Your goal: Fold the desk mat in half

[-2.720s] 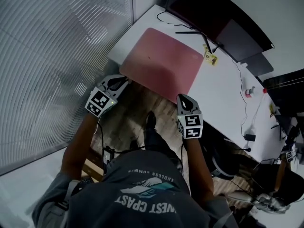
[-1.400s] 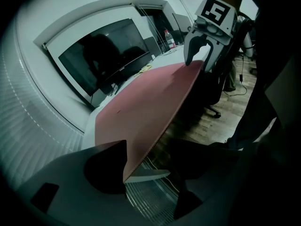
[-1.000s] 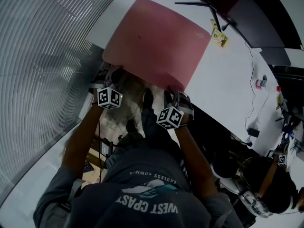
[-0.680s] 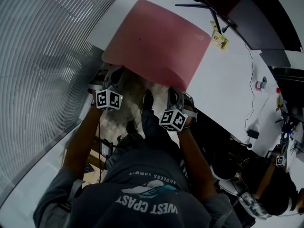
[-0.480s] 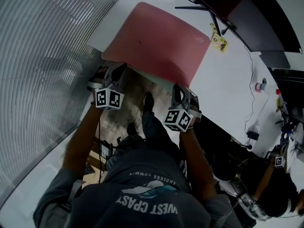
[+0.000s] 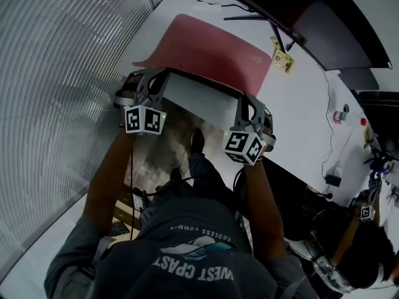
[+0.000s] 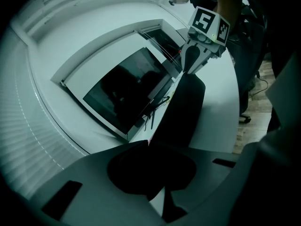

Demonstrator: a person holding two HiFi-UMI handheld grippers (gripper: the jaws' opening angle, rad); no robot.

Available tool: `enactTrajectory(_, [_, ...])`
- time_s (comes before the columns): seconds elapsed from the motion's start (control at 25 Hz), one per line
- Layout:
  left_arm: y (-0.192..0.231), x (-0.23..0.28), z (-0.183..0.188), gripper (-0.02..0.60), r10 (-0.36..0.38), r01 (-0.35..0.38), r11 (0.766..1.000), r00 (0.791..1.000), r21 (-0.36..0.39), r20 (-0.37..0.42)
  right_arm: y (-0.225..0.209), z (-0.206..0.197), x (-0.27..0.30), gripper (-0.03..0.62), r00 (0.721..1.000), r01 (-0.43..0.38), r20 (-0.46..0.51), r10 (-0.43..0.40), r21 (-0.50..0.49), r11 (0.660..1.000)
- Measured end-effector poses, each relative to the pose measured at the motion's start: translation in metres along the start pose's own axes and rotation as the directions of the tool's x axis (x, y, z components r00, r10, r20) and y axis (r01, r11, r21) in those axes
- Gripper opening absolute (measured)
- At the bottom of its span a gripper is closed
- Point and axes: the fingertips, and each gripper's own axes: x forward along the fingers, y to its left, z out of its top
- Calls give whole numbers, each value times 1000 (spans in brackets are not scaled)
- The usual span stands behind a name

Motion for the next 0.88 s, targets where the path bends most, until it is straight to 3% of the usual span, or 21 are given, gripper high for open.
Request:
enactTrajectory(0.52, [79, 56, 34, 15, 91, -91, 995, 996, 33, 10, -58, 35, 49, 40, 998, 40, 41, -41, 19, 999])
enactTrajectory(0.72, [69, 62, 42, 15, 68, -69, 995, 998, 70, 18, -88, 45, 74, 40, 997, 70, 30, -71, 17, 997])
enactTrajectory(0.88, [45, 80, 27, 15, 16, -15, 999, 1000, 41, -4, -112, 39, 98, 40, 996, 87, -3, -87, 4, 996])
